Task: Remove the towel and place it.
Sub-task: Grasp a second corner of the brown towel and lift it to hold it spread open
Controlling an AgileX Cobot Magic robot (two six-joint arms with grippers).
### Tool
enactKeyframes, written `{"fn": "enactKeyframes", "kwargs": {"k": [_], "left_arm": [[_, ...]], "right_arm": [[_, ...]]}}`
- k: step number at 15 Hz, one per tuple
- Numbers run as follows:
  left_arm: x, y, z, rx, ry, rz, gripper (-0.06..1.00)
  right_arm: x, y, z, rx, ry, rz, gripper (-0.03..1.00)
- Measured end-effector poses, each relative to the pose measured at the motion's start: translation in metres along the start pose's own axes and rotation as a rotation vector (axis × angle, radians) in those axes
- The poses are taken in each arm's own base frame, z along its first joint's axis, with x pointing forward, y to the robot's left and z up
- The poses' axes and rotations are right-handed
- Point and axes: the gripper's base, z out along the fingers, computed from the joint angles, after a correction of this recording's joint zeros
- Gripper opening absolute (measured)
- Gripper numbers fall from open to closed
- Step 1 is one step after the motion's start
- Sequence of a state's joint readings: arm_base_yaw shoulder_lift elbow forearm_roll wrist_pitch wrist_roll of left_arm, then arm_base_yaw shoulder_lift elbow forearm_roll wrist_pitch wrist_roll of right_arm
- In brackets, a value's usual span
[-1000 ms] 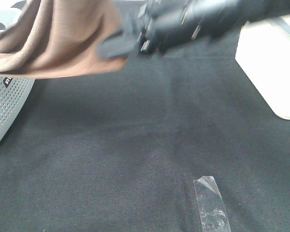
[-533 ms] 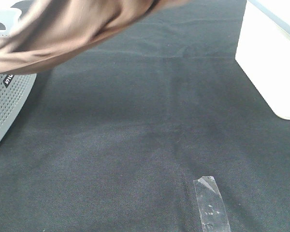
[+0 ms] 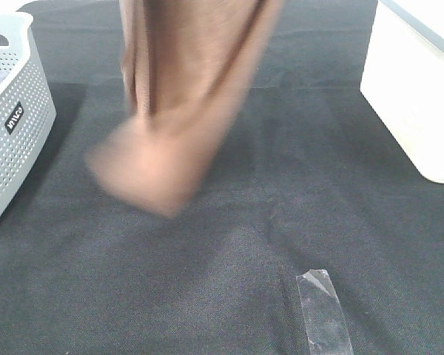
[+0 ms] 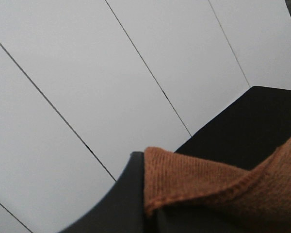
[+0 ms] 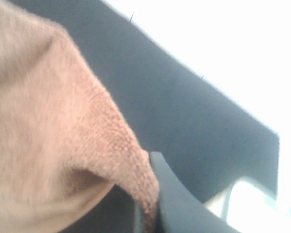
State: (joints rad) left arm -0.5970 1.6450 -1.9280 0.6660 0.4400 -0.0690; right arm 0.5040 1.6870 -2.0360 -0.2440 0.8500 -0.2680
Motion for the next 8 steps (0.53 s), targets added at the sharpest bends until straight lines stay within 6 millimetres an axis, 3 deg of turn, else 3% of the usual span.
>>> {"fn": "enactKeyframes", "kwargs": {"k": [3, 8], "left_arm": [[0.008, 0.012, 0.013, -0.031, -0.064, 0.006, 0.00], [0.027, 0.025, 0.041, -0.057, -0.202, 0.030, 0.00]], "right_arm": [[-0.014, -0.008, 0.003, 0.100, -0.150, -0.020, 0.00], [-0.013, -0.009, 0.027, 0.186, -0.159, -0.061, 0.00]]}}
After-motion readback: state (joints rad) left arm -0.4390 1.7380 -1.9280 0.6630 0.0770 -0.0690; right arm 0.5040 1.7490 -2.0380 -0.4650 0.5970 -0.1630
